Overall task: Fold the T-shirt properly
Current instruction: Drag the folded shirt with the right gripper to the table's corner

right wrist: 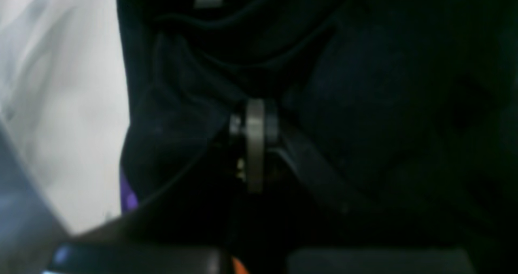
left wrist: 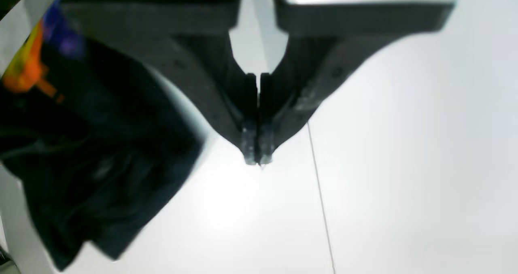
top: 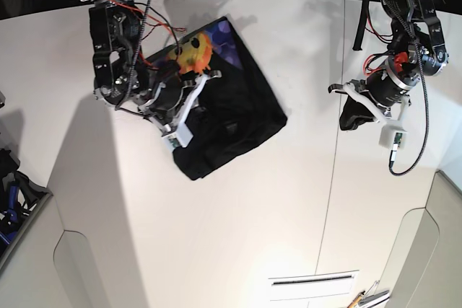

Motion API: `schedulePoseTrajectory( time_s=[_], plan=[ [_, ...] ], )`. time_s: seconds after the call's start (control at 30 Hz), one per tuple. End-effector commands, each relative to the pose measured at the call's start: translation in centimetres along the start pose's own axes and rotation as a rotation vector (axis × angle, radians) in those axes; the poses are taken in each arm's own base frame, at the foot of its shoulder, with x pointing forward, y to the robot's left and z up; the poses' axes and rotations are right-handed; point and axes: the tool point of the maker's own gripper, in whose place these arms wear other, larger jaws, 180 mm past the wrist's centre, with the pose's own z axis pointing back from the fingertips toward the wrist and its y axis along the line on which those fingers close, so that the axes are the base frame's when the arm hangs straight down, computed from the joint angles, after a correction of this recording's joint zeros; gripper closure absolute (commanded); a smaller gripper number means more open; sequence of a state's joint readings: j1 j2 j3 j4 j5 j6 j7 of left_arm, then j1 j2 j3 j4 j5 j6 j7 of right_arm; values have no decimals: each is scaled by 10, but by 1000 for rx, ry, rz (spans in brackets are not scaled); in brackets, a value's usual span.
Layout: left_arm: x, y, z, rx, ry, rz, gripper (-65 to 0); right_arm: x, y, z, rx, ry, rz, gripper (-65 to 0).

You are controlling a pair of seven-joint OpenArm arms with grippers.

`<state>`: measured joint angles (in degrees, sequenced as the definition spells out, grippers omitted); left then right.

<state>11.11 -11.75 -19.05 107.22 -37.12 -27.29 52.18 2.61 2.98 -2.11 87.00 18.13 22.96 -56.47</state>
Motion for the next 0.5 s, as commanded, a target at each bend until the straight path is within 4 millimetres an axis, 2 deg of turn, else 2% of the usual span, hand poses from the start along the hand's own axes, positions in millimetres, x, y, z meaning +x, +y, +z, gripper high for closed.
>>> schedulePoseTrajectory(
  time_s=[0.0,0.3,0.47],
  plan=[
    [15,-3,3,-16,-53,-13,0,-2,-26,8,-85,20,-15,0],
    [19,-4,3,-24,-72,-7,0,-13,-131,66,-309,-48,-207,0],
    [19,-4,3,-24,-72,-7,0,-21,-176,102,-414,-83,-273,0]
  ],
)
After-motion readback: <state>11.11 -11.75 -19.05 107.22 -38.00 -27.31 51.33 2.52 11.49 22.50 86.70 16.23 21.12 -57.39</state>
